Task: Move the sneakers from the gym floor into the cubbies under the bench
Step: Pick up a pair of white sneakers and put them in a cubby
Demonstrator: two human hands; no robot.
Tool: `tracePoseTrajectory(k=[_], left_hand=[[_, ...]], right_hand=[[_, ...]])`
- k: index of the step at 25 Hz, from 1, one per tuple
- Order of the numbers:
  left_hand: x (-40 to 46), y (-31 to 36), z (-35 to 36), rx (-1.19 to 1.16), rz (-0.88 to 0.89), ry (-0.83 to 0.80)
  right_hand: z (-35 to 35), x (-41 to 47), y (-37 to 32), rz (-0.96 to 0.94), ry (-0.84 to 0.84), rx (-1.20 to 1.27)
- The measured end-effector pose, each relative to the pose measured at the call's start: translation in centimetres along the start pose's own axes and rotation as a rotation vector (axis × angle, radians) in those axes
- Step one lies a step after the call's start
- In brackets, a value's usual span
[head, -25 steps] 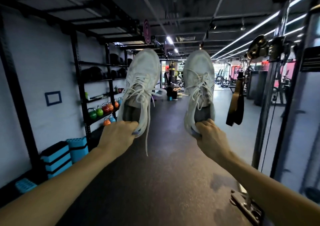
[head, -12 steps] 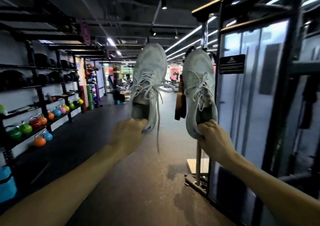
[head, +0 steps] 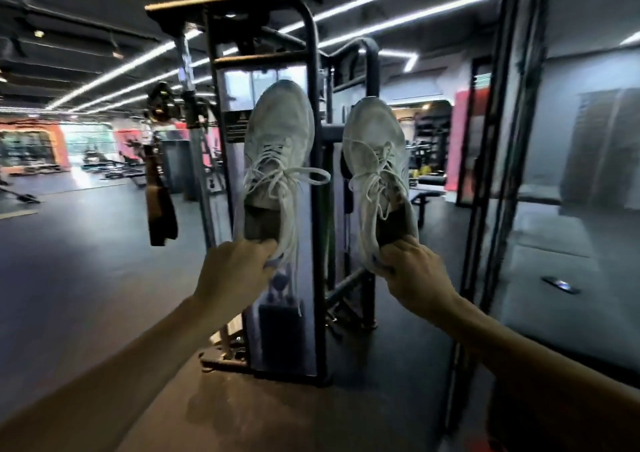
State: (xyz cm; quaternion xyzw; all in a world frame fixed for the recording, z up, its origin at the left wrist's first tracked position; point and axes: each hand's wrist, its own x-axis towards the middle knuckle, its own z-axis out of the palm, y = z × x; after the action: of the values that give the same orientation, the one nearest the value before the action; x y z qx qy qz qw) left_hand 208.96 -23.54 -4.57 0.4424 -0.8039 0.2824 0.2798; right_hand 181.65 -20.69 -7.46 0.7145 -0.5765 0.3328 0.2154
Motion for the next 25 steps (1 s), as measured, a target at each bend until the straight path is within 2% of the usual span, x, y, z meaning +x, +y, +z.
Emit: tracePoseTrajectory(k=[5, 10, 17, 25], left_hand=[[5.6, 13.2, 1.3, -0.178, 0.154, 0.1], [9.1, 31.3, 0.3, -0.324, 0.312, 0.117], [12.9, 55.4, -0.5, -0.558, 0.4, 0.103], [20.0, 76.5, 1.2, -0.635, 0.557, 0.092]], right_hand=[[-9.4, -7.2, 10.5, 0.119, 0.045, -0.165], [-20.7, -17.5, 22.9, 0.296, 0.014, -0.315], [-36.1, -30.3, 36.9, 0.462, -0.017, -0.552], [-44.5, -38.6, 51.3, 0.626, 0.021, -0.712]])
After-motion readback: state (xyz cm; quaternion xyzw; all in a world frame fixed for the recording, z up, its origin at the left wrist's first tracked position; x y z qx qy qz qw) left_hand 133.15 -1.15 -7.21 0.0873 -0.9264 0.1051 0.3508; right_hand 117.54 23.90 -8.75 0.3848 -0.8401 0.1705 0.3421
